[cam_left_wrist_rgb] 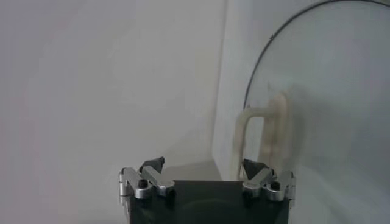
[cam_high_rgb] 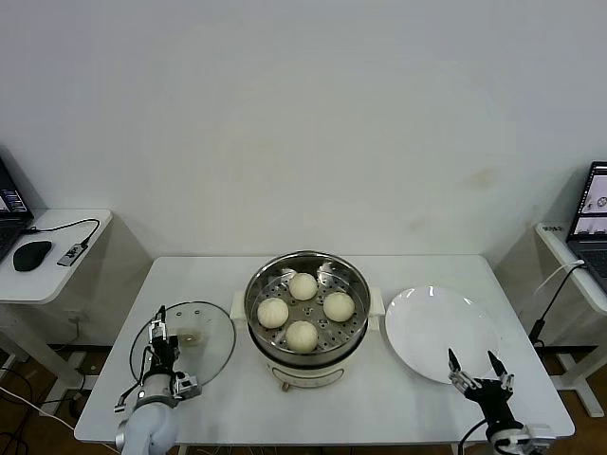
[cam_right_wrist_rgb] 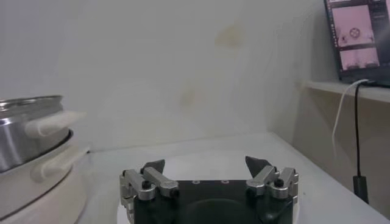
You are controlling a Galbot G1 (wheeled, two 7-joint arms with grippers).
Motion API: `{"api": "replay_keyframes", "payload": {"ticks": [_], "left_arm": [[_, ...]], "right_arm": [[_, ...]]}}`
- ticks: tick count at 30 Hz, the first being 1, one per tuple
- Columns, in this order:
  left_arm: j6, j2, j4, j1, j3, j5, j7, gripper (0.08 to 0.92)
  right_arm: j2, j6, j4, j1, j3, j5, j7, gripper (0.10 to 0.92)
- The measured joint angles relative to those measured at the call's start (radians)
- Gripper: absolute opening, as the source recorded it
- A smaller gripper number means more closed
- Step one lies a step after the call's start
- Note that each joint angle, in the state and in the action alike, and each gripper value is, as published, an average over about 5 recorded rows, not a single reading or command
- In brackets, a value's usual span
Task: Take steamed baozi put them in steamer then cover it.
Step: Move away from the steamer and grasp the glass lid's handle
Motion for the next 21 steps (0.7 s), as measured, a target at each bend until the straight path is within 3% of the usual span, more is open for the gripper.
{"api": "replay_keyframes", "payload": {"ticks": [8,21], "left_arm": [[0.003,-0.008,0.027,-0.011,-0.001,-0.023,0.001,0.777],[0.001,-0.008,0.055,-0.005,-0.007,-0.057,0.003,0.403]], "right_arm": [[-0.003,-0.006,0.014,-0.002,0.003,-0.002,-0.005,0.823],[0.0,-0.007,0.018,-0.013,-0.002,-0.014,-0.01,0.823]]}}
